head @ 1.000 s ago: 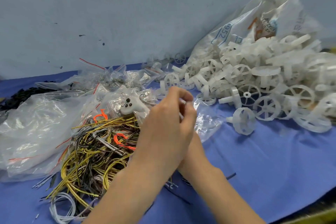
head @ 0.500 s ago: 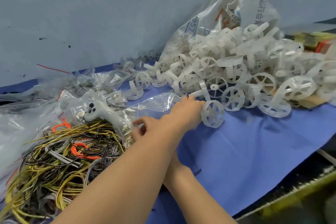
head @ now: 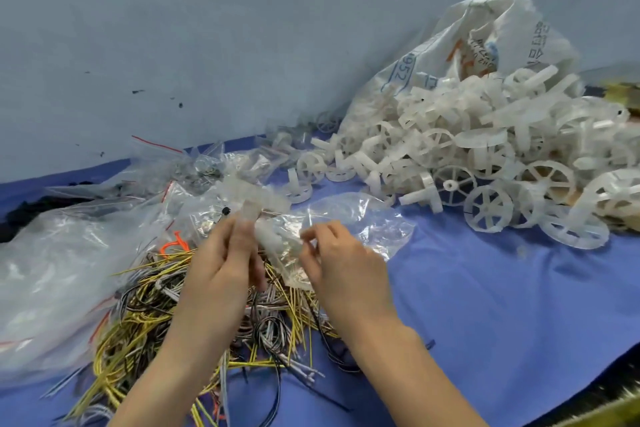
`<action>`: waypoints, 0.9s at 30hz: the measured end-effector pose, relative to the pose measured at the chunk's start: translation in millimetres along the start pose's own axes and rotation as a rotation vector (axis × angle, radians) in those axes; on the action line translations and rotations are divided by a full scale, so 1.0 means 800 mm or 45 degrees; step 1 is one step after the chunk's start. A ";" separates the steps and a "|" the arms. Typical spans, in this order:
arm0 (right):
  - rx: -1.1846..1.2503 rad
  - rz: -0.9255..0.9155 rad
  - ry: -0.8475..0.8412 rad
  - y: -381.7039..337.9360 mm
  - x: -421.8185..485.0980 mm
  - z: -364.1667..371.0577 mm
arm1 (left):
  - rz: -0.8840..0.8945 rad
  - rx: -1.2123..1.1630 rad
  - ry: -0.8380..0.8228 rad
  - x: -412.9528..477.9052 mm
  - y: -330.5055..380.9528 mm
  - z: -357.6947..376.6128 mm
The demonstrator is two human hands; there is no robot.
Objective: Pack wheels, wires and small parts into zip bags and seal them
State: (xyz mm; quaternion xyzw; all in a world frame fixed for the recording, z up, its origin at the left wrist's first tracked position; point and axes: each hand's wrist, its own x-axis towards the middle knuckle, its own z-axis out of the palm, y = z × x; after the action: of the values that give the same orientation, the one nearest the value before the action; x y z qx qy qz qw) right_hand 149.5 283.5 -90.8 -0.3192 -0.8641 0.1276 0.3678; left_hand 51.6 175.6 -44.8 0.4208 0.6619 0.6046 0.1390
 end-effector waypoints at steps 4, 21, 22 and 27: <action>-0.025 0.002 0.223 -0.014 0.004 -0.015 | -0.100 0.073 -0.112 -0.006 -0.028 -0.016; 0.104 -0.128 0.219 -0.065 -0.021 -0.025 | -0.038 0.143 -0.445 0.011 -0.019 -0.004; 0.135 -0.117 0.213 -0.067 -0.020 -0.026 | -0.050 0.123 -0.456 0.012 -0.016 -0.001; 0.354 -0.069 0.039 -0.064 -0.019 -0.033 | -0.323 0.157 -0.358 0.022 -0.023 0.020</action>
State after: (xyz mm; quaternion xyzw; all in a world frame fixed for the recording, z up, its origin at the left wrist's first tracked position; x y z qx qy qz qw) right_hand 153.0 234.2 -57.3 -0.2435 -0.8406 0.2311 0.4250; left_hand 45.0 201.1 -59.5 0.4221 0.7193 0.4760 0.2790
